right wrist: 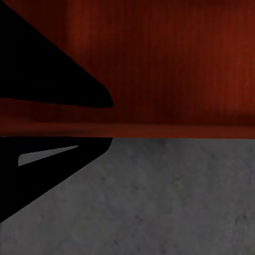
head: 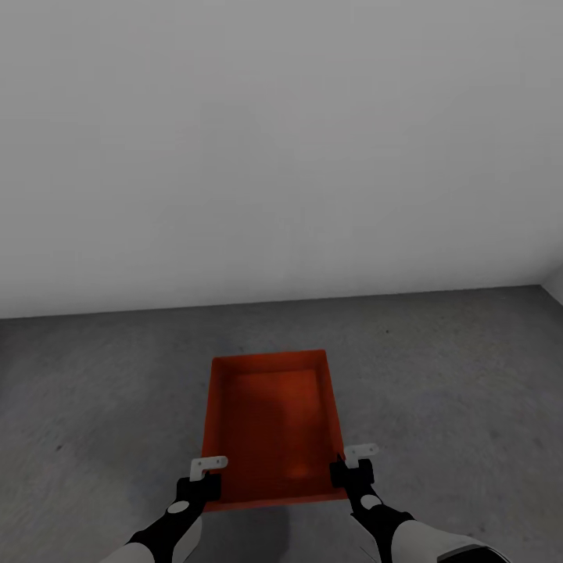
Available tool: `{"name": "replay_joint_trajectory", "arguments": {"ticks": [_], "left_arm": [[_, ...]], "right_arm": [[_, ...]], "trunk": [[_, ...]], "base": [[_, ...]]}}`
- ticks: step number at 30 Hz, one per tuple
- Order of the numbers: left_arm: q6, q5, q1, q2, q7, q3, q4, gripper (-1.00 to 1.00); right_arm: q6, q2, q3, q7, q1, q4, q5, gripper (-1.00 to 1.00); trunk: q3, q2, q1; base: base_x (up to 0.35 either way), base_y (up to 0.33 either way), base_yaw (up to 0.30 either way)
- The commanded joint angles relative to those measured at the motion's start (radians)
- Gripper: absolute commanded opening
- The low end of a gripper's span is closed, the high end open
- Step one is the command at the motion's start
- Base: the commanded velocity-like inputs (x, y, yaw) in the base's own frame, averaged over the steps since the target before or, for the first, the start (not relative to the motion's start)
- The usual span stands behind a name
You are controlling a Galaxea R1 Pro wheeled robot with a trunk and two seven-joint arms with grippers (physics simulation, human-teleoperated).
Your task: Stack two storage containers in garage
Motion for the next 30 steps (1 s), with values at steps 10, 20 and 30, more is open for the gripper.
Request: {"name": "replay_joint_trajectory", "arguments": {"ticks": [10,20,30], "left_arm": [[-0.066,0.004,0.0,0.007,0.013,-0.017,-0.001,-1.0],[-0.066,0.006,0.0,0.007,0.013,-0.017,-0.001,-1.0],[-0.066,0.006,0.0,0.007,0.013,-0.017,-0.001,-1.0]], "right_arm": [[0.003,0.001,-0.049,-0.002,-0.001,0.002,0.021,-1.0],[0.003,0.001,-0.049,-0.002,-0.001,0.002,0.021,-1.0],[0.003,0.001,-0.049,-0.002,-0.001,0.002,0.021,-1.0]], "trunk": [[-0.032,-0.071,0.038],[-0.063,-0.141,0.077],[-0.095,-0.211,0.115]], "base": [[0.0,0.0,0.0],[0.0,0.0,0.0],[0.0,0.0,0.0]]}}
